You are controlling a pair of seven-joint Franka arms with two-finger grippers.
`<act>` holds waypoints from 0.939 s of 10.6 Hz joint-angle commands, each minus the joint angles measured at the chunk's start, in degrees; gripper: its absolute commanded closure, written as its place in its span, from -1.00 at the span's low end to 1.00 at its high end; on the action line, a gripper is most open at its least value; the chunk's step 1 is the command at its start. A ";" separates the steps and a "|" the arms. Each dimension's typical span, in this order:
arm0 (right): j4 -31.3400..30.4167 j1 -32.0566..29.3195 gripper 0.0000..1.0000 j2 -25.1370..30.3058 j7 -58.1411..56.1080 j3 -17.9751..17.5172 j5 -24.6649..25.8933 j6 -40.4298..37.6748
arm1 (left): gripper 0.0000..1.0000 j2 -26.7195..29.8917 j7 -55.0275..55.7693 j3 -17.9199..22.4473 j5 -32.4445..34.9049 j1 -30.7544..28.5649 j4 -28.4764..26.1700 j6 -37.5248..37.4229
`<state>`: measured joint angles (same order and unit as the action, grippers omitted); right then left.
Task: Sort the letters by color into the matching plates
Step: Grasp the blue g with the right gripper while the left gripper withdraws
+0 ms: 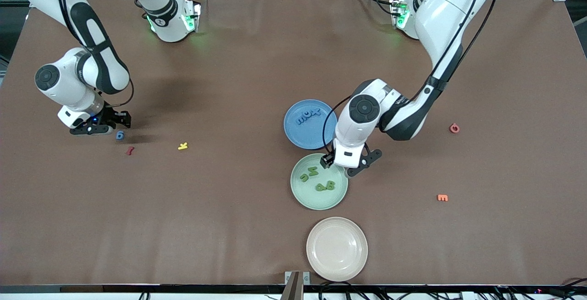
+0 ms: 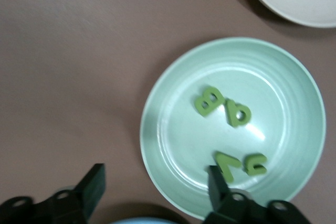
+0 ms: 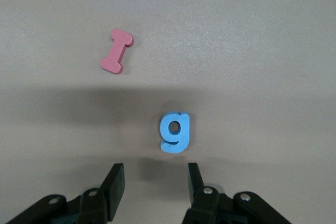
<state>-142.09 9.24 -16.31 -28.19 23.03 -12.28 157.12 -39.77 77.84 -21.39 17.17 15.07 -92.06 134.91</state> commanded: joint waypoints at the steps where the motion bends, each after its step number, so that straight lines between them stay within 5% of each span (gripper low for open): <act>1: 1.72 0.16 -0.14 -2.58 -0.72 0.08 -1.25 0.37 | -1.00 1.01 1.09 3.80 1.63 -0.30 0.65 -5.77; 7: 4.45 0.08 -0.09 -4.42 -0.99 0.08 -1.34 0.46 | -1.00 2.41 -11.29 4.95 1.55 -4.17 0.48 -14.48; 10: 5.59 0.16 0.03 -5.57 -0.99 0.08 -1.86 0.46 | -1.00 4.27 -17.64 -0.75 1.55 -12.60 -0.58 -17.64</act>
<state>-138.10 9.25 -20.08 -28.21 23.07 -12.42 157.38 -37.41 63.35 -17.94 17.33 7.19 -91.17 120.26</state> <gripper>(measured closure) 0.476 0.000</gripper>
